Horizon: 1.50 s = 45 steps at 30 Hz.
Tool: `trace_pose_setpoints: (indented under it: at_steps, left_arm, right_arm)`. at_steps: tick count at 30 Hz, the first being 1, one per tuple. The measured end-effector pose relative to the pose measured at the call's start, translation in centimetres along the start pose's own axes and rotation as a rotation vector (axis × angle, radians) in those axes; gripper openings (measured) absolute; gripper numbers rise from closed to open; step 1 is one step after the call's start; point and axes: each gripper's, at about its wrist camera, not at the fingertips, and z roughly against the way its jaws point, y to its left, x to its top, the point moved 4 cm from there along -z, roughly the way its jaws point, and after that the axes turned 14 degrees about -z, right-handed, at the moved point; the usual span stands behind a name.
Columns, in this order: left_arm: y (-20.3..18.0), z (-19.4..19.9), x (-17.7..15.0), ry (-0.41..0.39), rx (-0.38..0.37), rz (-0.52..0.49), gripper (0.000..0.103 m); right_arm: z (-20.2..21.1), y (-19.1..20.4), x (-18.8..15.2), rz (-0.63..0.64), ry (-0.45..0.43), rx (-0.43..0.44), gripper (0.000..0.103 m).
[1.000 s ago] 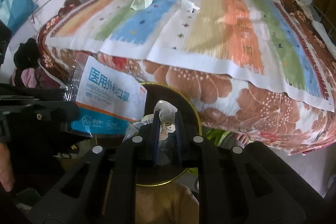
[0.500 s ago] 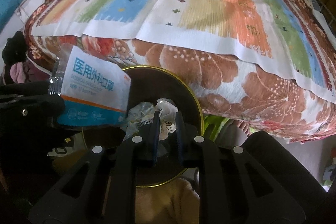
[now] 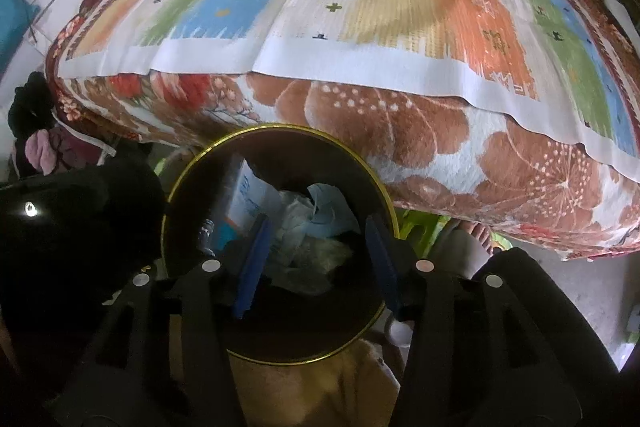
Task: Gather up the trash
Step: 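Open the right tool to drop the wrapper while the left tool releases the mask packet into the bin, then move both open tools from the bin back toward the last items on the sheet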
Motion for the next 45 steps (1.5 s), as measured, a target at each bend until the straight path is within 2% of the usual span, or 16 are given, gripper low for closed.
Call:
trace_pose_setpoints:
  at_steps: [6, 9, 12, 17, 19, 23, 26, 28, 31, 35, 37, 38, 40, 45]
  left_arm:
    - [0.4, 0.4, 0.9, 0.0, 0.005, -0.002, 0.033]
    - [0.6, 0.9, 1.9, -0.017, 0.021, -0.007, 0.036]
    - [1.0, 1.3, 2.8, -0.03, 0.035, -0.003, 0.037]
    - [2.2, 2.5, 5.0, -0.065, 0.057, 0.01, 0.038]
    - [2.5, 3.1, 6.1, -0.088, 0.084, 0.002, 0.044]
    - [3.7, 3.9, 8.7, -0.114, 0.162, -0.012, 0.046]
    - [4.7, 4.0, 10.5, -0.125, 0.204, -0.013, 0.049]
    - [5.2, 3.8, 11.5, -0.128, 0.226, -0.018, 0.056]
    - [5.9, 3.6, 12.7, -0.132, 0.261, -0.025, 0.058]
    - [6.5, 3.3, 14.1, -0.143, 0.293, -0.038, 0.067]
    - [6.7, 3.1, 14.8, -0.156, 0.299, -0.038, 0.074]
    - [6.9, 3.1, 15.1, -0.165, 0.304, -0.037, 0.076]
    - [7.3, 3.0, 15.7, -0.186, 0.329, -0.036, 0.086]
    - [8.3, 2.2, 17.0, -0.207, 0.363, -0.023, 0.092]
  right_arm:
    - [1.3, 0.2, 1.4, 0.0, -0.03, 0.027, 0.05]
    - [2.7, 0.4, 2.4, -0.003, -0.045, 0.075, 0.054]
    - [4.1, 0.8, 3.4, 0.049, -0.1, 0.048, 0.055]
    - [4.5, 1.7, 4.6, 0.104, -0.126, 0.031, 0.055]
    - [4.6, 1.8, 5.2, 0.111, -0.137, 0.024, 0.055]
    - [4.7, 1.8, 6.7, 0.115, -0.163, 0.005, 0.056]
    - [4.7, 1.7, 7.8, 0.102, -0.175, 0.012, 0.062]
    - [4.7, 1.7, 8.4, 0.097, -0.179, 0.018, 0.063]
    - [4.5, 2.0, 9.5, 0.111, -0.187, 0.025, 0.063]
    - [4.4, 2.3, 11.0, 0.113, -0.213, 0.037, 0.07]
    - [4.3, 2.3, 12.0, 0.098, -0.219, 0.064, 0.073]
    - [4.4, 2.3, 12.3, 0.093, -0.223, 0.073, 0.077]
    - [4.3, 2.1, 13.4, 0.086, -0.242, 0.085, 0.083]
    - [3.1, 1.4, 15.6, 0.076, -0.265, 0.081, 0.088]
